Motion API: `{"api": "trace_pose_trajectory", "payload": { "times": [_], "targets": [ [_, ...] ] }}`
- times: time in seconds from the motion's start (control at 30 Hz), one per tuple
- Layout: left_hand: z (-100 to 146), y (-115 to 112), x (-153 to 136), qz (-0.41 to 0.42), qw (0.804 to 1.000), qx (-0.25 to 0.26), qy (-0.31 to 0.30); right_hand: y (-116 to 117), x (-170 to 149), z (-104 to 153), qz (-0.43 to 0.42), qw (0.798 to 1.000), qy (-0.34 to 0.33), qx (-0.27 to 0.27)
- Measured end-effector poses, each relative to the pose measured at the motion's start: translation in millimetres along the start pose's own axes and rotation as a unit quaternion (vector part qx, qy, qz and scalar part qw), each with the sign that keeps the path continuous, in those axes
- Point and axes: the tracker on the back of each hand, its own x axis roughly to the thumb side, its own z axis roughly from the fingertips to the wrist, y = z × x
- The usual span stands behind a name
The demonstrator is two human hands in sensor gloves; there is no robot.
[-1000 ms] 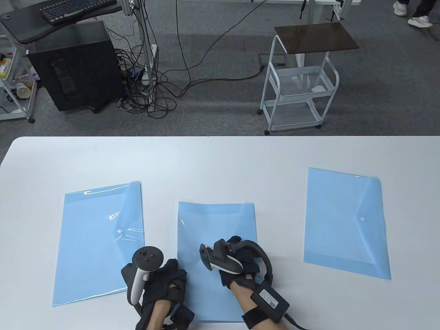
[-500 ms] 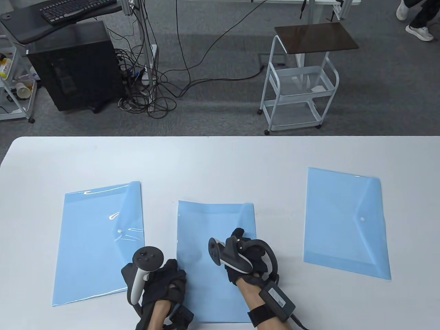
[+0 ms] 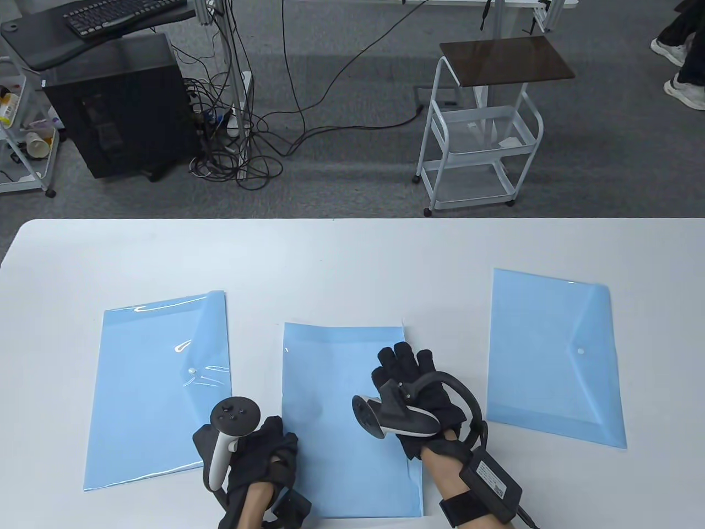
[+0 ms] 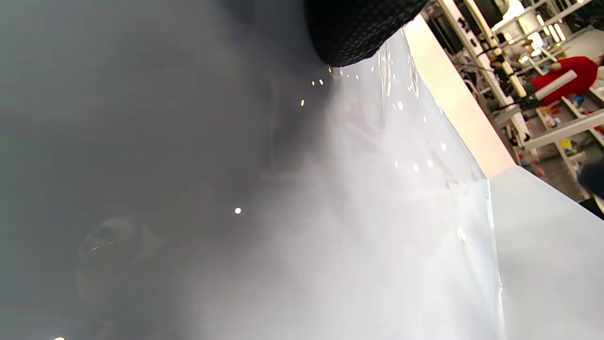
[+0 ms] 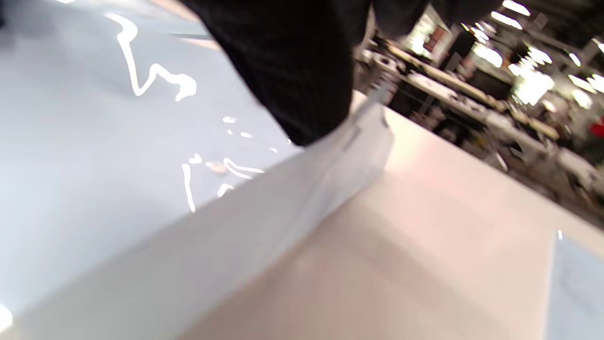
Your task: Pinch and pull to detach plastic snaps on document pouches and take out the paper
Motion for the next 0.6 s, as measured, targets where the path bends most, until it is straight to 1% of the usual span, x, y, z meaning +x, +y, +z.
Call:
{"api": "trace_pose_trajectory", "payload": {
  "times": [0.03, 0.07, 0.13, 0.27, 0.3, 0.4, 0.47, 0.5, 0.57, 0.6],
  "targets": [
    [0, 0, 0, 0.000, 1.000, 0.001, 0.000, 1, 1, 3, 0.006, 1.000, -0.008, -0.009],
    [0, 0, 0, -0.001, 1.000, 0.002, 0.000, 4, 1, 7, -0.010, 0.999, -0.032, -0.027],
    [0, 0, 0, 0.000, 1.000, 0.003, 0.000, 7, 1, 12, -0.031, 0.998, -0.044, -0.036],
    [1, 0, -1, 0.002, 1.000, 0.004, 0.001, 14, -8, 19, -0.057, 0.998, -0.027, -0.009],
    [1, 0, -1, 0.003, 1.000, 0.004, 0.001, 17, -12, 21, -0.080, 0.997, -0.015, 0.003],
    [1, 0, -1, 0.004, 1.000, 0.005, 0.001, 22, -21, 25, -0.140, 0.990, 0.017, 0.013],
    [1, 0, -1, 0.003, 1.000, 0.005, 0.000, 26, -28, 28, -0.203, 0.978, 0.048, 0.020],
    [1, 0, -1, 0.004, 1.000, 0.005, 0.001, 29, -31, 28, -0.245, 0.967, 0.066, 0.029],
    [1, 0, -1, 0.005, 1.000, 0.004, 0.002, 35, -34, 29, -0.309, 0.947, 0.090, 0.016],
    [1, 0, -1, 0.006, 1.000, 0.004, 0.002, 39, -36, 28, -0.337, 0.935, 0.105, 0.034]
  ]
}}
